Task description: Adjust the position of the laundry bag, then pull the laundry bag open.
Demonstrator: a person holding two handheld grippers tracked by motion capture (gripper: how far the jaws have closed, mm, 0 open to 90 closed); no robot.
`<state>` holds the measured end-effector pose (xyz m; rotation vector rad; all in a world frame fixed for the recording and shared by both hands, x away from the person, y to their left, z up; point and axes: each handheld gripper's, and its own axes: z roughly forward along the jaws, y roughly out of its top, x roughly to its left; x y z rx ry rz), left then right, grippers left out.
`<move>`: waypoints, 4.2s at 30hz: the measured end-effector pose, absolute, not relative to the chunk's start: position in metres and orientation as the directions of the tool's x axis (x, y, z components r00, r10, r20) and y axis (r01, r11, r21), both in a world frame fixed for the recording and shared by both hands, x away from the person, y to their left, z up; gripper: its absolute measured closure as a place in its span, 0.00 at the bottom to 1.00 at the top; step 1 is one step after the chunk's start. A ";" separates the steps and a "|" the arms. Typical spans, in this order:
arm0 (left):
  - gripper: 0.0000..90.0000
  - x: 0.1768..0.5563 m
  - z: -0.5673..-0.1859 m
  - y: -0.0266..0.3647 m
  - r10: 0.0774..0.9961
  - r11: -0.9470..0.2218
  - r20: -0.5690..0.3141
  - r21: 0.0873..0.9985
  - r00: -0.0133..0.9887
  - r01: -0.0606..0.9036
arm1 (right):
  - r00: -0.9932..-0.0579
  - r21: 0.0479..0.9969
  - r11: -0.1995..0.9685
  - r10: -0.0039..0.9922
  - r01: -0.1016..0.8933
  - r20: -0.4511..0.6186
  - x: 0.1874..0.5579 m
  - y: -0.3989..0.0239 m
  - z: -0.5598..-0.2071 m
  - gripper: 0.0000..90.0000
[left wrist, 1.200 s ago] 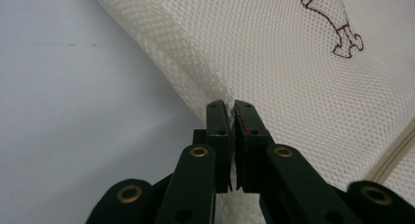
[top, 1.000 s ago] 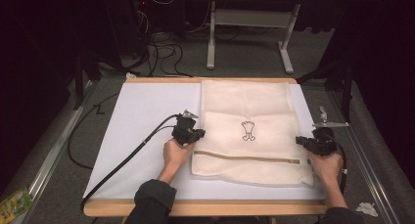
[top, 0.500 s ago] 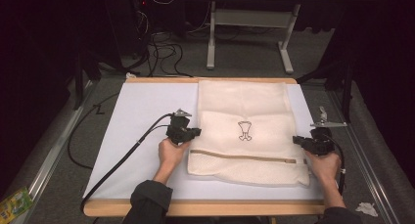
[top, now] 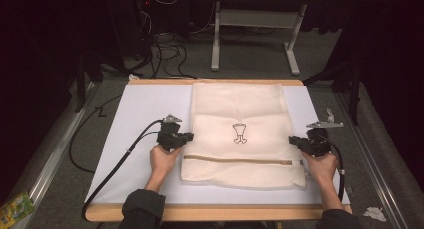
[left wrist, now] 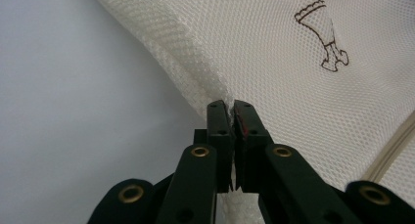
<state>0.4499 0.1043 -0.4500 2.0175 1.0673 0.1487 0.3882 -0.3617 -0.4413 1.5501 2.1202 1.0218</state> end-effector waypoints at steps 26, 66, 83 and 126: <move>0.96 0.440 -0.447 0.163 0.788 -0.205 -0.279 0.722 0.549 0.661 | -0.445 0.717 0.200 0.879 0.668 0.170 0.400 -0.313 -0.440 0.98; 0.53 0.408 -0.452 0.160 0.816 -0.281 -0.127 0.766 0.565 0.578 | -0.411 0.753 0.163 0.899 0.637 0.153 0.384 -0.293 -0.459 0.59; 0.51 0.373 -0.452 0.139 0.764 -0.299 -0.114 0.810 0.635 0.504 | -0.395 0.767 0.150 0.907 0.624 0.144 0.349 -0.307 -0.455 0.50; 0.50 0.358 -0.476 0.062 0.670 -0.406 -0.114 0.771 0.733 0.491 | -0.456 0.707 0.301 0.889 0.640 0.034 0.343 -0.277 -0.475 0.94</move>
